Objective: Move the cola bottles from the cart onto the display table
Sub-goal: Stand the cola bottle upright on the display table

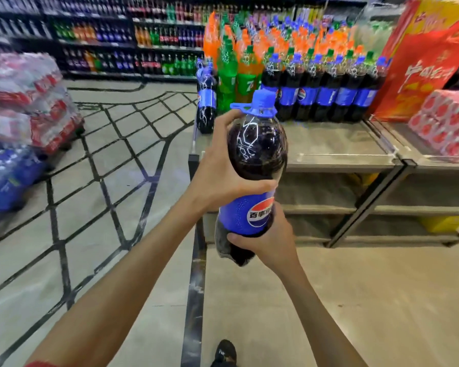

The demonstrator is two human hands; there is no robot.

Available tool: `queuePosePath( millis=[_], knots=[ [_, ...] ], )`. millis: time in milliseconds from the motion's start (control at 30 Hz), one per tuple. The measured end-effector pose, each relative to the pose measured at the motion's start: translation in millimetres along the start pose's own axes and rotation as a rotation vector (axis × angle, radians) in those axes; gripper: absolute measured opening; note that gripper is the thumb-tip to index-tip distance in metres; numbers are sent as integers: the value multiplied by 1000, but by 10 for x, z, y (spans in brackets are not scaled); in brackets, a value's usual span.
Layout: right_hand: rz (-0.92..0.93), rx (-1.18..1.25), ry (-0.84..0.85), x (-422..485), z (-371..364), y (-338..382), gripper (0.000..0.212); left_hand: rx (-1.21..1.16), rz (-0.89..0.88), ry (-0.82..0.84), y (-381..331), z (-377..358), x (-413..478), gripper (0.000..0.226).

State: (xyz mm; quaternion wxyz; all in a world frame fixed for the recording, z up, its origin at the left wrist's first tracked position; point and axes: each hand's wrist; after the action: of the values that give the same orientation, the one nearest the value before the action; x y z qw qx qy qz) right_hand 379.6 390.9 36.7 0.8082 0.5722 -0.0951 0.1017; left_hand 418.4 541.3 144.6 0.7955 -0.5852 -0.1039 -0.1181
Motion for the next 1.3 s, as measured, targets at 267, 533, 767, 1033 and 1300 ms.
queuePosePath(
  millis=[267,533,767,1033,1300],
  knots=[
    [34,7,15,1240,-100,-282,93,56,27,70,313,137,1162,105],
    [14,3,10,2285,-256,-633,89,90,61,42,851,243,2163,107],
    [-3,-3,-19,3318,-457,-872,92,67,69,45,1247,361,3181,110],
    [0,-51,-62,4405,-614,-1248,89,90,43,31,1665,370,4257,109],
    [-41,-22,-52,5322,-612,-1771,84,84,101,16,2114,160,5154,111]
  ],
)
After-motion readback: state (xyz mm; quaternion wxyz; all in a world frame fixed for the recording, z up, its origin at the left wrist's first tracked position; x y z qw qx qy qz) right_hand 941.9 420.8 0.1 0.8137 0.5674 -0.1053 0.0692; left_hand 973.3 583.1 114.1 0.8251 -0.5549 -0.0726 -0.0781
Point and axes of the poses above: each hand's wrist, its own x-axis towards the middle knuckle, its own z-axis out of the back of the hand, y = z × x, and after that the axes turned 13 degrees about z, right-handed
